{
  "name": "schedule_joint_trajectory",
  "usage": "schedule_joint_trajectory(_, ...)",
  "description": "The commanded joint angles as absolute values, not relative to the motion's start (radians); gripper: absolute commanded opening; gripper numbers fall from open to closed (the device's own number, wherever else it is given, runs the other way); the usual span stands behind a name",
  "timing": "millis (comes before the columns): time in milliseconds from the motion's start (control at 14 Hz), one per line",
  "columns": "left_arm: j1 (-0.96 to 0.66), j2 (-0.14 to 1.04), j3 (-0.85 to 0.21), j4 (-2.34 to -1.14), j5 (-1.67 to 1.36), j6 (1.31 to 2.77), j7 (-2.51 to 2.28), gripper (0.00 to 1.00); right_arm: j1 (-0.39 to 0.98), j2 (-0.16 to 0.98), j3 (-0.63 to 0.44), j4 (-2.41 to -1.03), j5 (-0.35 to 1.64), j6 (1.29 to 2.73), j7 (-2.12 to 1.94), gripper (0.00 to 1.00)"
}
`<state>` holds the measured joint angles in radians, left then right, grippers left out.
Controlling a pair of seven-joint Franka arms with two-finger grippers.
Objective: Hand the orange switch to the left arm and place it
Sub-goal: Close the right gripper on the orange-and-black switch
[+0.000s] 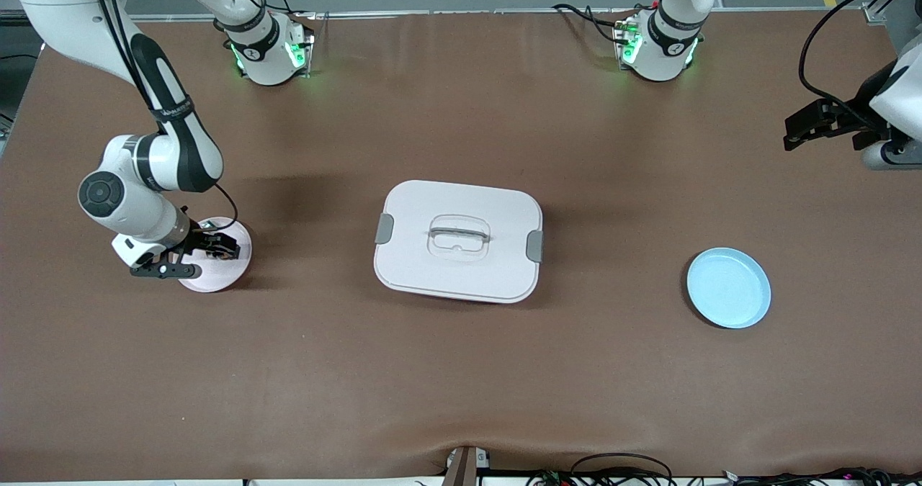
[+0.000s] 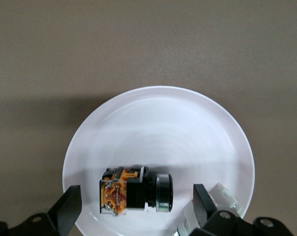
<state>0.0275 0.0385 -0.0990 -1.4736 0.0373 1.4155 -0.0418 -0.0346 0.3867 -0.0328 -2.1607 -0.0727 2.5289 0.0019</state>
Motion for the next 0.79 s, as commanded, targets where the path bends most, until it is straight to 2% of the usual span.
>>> schedule_joint_trajectory(0, 0.031, 0.04, -0.104, -1.473, 0.037, 1.425, -0.041, 1.0, -0.048, 0.419, -0.025, -2.158, -0.084, 2.568, -0.003, 1.0)
schedule_joint_trajectory(714, 0.032, 0.043, -0.104, -1.474, 0.037, 1.425, -0.04, 1.0, -0.048, 0.453, -0.023, -2.171, -0.083, 2.566, 0.0, 1.0)
